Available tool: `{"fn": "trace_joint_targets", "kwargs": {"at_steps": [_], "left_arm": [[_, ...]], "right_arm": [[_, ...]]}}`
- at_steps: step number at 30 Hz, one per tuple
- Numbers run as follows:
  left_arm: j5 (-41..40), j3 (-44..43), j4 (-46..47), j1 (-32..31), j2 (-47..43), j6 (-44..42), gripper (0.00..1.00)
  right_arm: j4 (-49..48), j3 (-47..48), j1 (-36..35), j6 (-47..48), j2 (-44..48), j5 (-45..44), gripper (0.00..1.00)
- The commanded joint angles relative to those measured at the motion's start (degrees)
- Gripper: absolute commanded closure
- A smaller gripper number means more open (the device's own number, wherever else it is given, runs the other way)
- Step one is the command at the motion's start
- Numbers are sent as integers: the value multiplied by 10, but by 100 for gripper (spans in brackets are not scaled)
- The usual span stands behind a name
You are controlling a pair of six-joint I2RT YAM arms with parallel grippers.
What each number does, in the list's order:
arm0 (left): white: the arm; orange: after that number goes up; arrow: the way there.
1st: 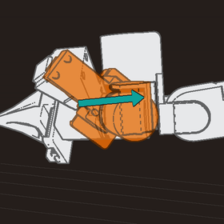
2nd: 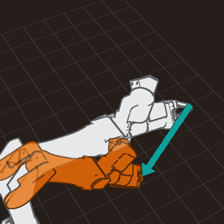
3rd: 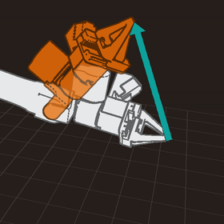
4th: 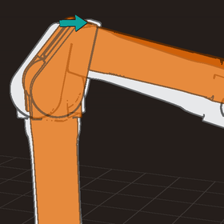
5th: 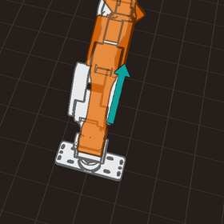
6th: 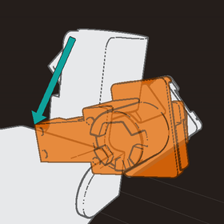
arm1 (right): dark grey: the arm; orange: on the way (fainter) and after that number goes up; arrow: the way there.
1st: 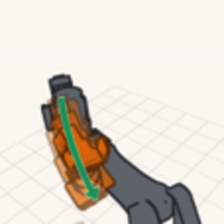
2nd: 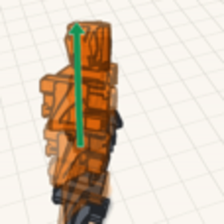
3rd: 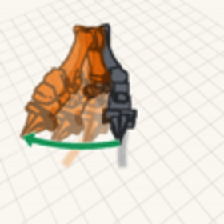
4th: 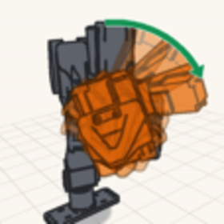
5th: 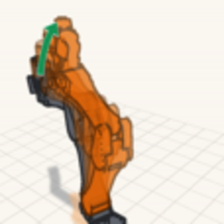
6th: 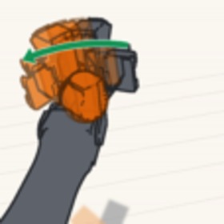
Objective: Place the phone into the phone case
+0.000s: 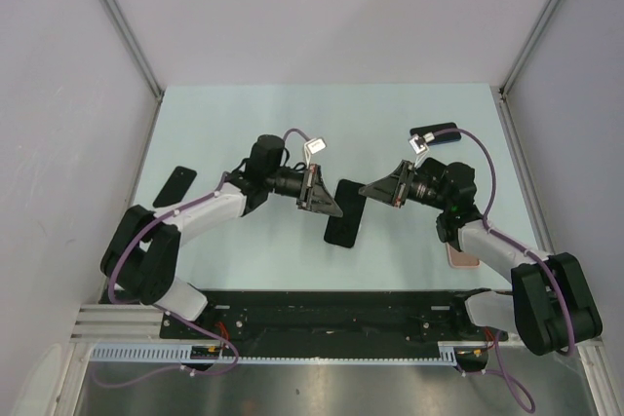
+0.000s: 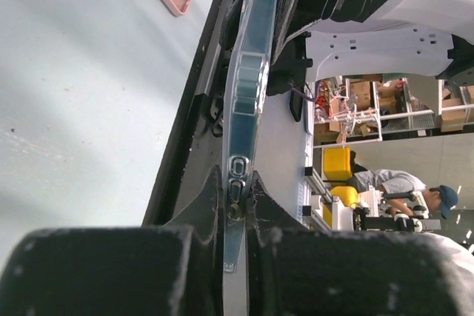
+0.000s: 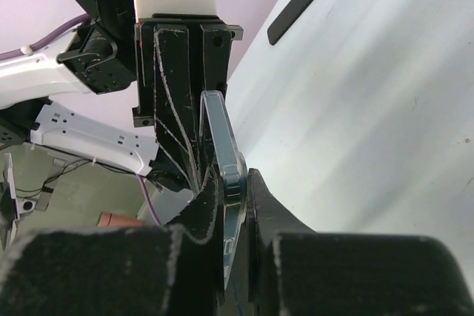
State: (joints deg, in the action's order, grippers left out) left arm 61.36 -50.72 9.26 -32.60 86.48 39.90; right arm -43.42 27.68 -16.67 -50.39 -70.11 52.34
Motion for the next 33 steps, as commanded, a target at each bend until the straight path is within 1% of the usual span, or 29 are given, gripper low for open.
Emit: {"fn": "trace_joint_targets", "kwargs": {"at_steps": [1, 3, 5, 7, 8, 10, 11, 13, 14, 15, 17, 20, 21, 23, 24, 26, 28, 31, 32, 33], "left_arm": [[-62, -44, -73, -9, 12, -33, 100], [-61, -45, -77, -8, 12, -35, 94], [-58, -43, -67, -8, 7, -33, 82], [-47, -39, -50, -8, 5, -22, 79], [-40, -33, -28, -8, 6, -17, 85], [-32, -31, -15, -8, 10, 0, 95], [-31, -28, -7, -8, 11, 3, 100], [-35, -19, 11, -6, 6, 22, 100], [-39, -10, 32, -5, -2, 30, 100], [-41, -4, 47, -4, -5, 53, 100], [-46, 14, 92, 3, -17, 92, 100], [-62, 26, 110, 11, -29, 102, 100], [-64, 26, 110, 13, -30, 100, 100], [-64, 32, 115, 17, -30, 100, 100], [-61, 35, 124, 17, -30, 105, 100], [-56, 50, 160, 18, -31, 125, 100], [-53, 58, 193, 18, -31, 139, 100], [-43, 73, 232, 18, -30, 168, 100], [-44, 79, 233, 18, -32, 168, 100], [-45, 83, 233, 18, -32, 167, 100]], "right_arm": [[-22, 18, -11, 20, 19, -9, 100], [-8, 18, -11, 26, 25, -3, 100], [-2, 18, -11, 25, 29, 6, 100], [0, 18, -13, 20, 32, 15, 100], [1, 18, -14, 14, 33, 15, 100], [7, 18, -18, 10, 33, 12, 99], [12, 18, -18, 9, 32, 10, 80], [37, 17, -20, 15, 31, 5, 60], [46, 17, -26, 27, 32, 6, 46], [61, 15, -29, 34, 33, 7, 42], [70, 9, -38, 42, 37, 5, 37], [68, -17, -39, 48, 44, -12, 36], [49, -24, -37, 35, 44, -13, 37], [16, -43, -37, 14, 39, -12, 40], [-17, -47, -38, 4, 35, -12, 41], [-52, -56, -43, -26, 23, -6, 45], [-100, -60, -47, -51, 0, 0, 46], [-164, -73, -47, -80, -18, -1, 52], [-177, -76, -49, -92, -20, -7, 56], [-190, -80, -50, -93, -22, -9, 57]]}}
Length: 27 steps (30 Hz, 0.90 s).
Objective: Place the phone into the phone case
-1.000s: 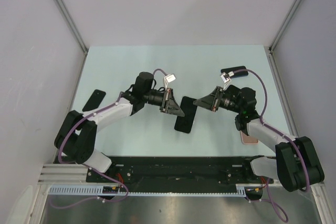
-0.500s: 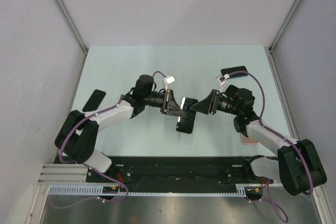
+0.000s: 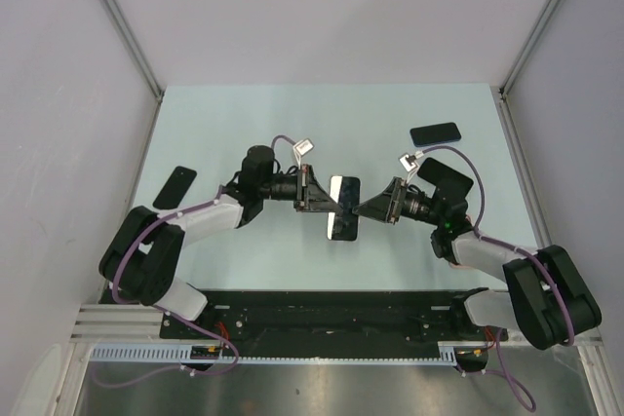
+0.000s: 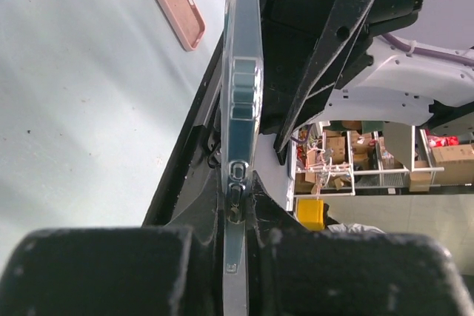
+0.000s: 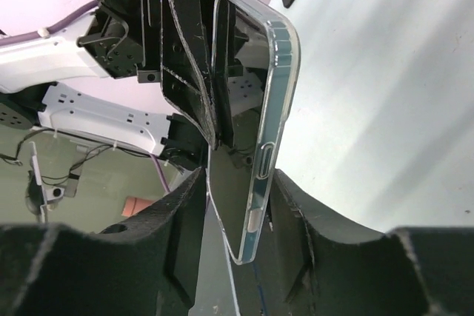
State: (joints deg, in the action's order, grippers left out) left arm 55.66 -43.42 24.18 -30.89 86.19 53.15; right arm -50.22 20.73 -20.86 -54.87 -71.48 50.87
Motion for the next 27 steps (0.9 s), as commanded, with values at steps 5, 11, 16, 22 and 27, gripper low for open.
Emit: {"fn": "trace_joint_targets", "kwargs": {"at_steps": [5, 11, 16, 22, 27], "left_arm": [[25, 23, 111, 0, -29, 53, 100], [31, 33, 150, 0, -34, 83, 100], [38, 42, 162, 0, -45, 96, 100], [22, 19, 43, 0, -50, 18, 90], [14, 3, -47, 0, -69, -30, 52]], "right_arm": [[-134, -11, -20, -53, -19, -2, 55], [-143, -11, -30, -55, -20, -17, 66], [-140, -12, -30, -57, -11, -30, 100], [-113, -9, -31, -44, 6, -40, 100], [-69, -5, -29, -26, 15, -39, 100]]}}
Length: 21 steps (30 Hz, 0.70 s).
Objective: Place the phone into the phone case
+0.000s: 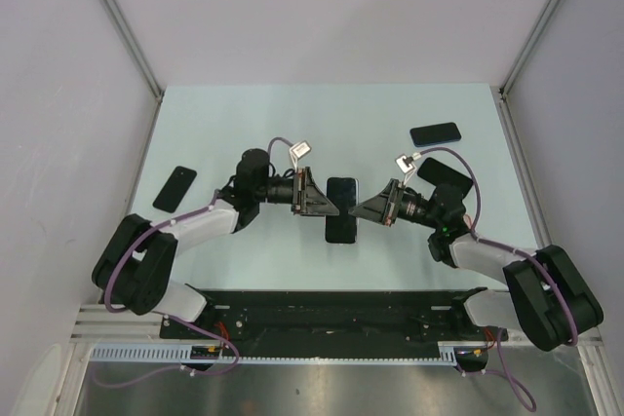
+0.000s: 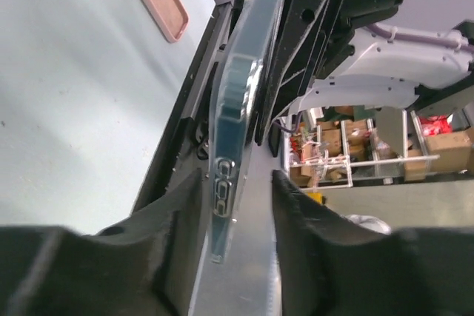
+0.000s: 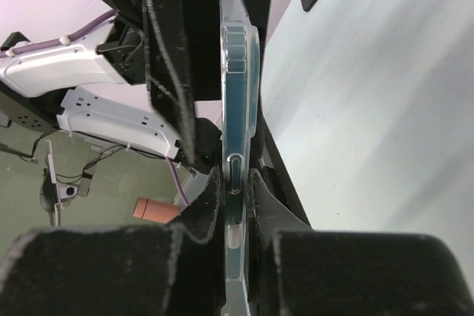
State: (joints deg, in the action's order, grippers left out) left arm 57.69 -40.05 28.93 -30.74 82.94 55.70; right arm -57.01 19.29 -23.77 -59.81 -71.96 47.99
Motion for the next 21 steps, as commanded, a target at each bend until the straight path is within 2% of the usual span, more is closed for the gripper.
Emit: {"fn": "trace_joint_targets", "kwargs": {"at_steps": [1, 3, 4, 5, 6, 7, 13, 17, 21], "left_arm": [[-30, -45, -124, -1, -43, -92, 49], [-50, -61, -202, -1, -56, -124, 44], [-68, -74, -223, 0, -60, -147, 42], [-81, -81, -244, -1, -65, -159, 30], [-100, -91, -311, -1, -70, -174, 15], [-134, -110, -341, -1, -73, -206, 13], [-286, -143, -475, 2, -106, -265, 9], [-366, -155, -520, 12, -124, -286, 9], [-358, -138, -513, 29, -142, -281, 9]], "right_arm": [[12, 10, 0, 26, 23, -11, 100], [56, 24, 3, 45, 24, -15, 100], [119, 33, 1, 57, 27, -24, 100], [154, 40, 0, 91, 30, -32, 100], [184, 52, -1, 106, 32, -41, 100], [228, 57, -2, 120, 33, -60, 100], [348, 99, 1, 178, -18, -102, 100], [357, 102, 0, 188, -75, -105, 100], [361, 125, 0, 177, -113, -103, 100]]}}
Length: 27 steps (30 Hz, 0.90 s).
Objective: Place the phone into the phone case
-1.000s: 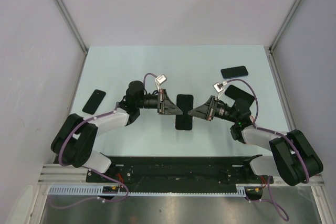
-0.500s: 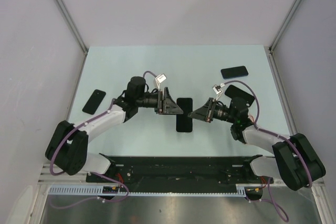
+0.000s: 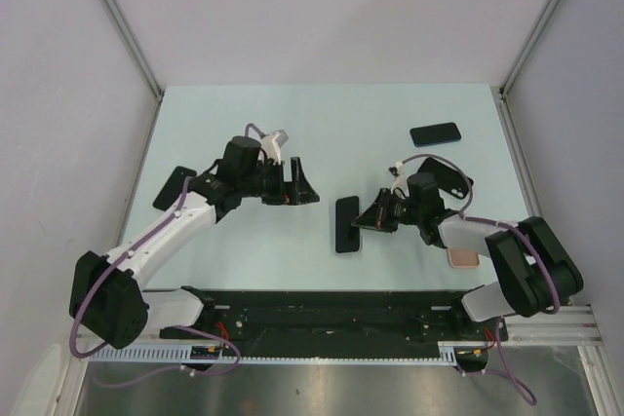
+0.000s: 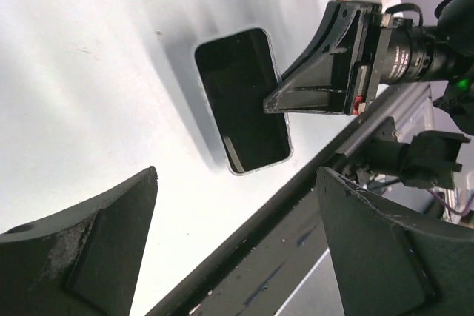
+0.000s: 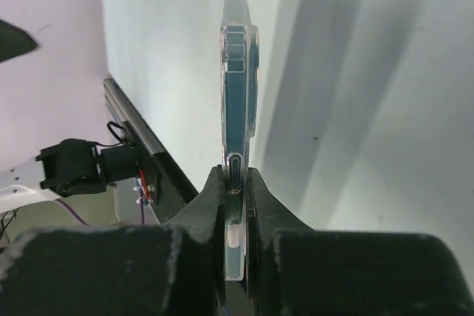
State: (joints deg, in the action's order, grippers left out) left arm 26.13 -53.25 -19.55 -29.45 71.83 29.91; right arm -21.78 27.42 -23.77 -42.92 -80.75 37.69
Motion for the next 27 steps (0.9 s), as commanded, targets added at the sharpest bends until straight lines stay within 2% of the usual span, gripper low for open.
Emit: {"fn": "trace_joint_targets", "kwargs": {"at_steps": [1, 7, 12, 18, 23, 27], "left_arm": [[-42, -4, -28, 19, -34, -22, 9], [-56, -4, -31, 24, -34, -22, 9], [-38, -4, -26, 32, -17, -11, 9], [-43, -11, -35, 33, -11, -11, 9], [-71, -11, -49, 40, -1, -2, 9], [-106, -26, -89, 74, 15, 8, 9]], "right_arm": [[32, 51, -1, 19, -28, -5, 100], [145, 94, -6, 57, -66, -67, 100], [209, 110, -14, 89, -83, -138, 100], [208, 113, -12, 105, -113, -151, 100], [214, 130, -9, 123, -134, -159, 92], [215, 134, -3, 129, -144, -163, 88]]}}
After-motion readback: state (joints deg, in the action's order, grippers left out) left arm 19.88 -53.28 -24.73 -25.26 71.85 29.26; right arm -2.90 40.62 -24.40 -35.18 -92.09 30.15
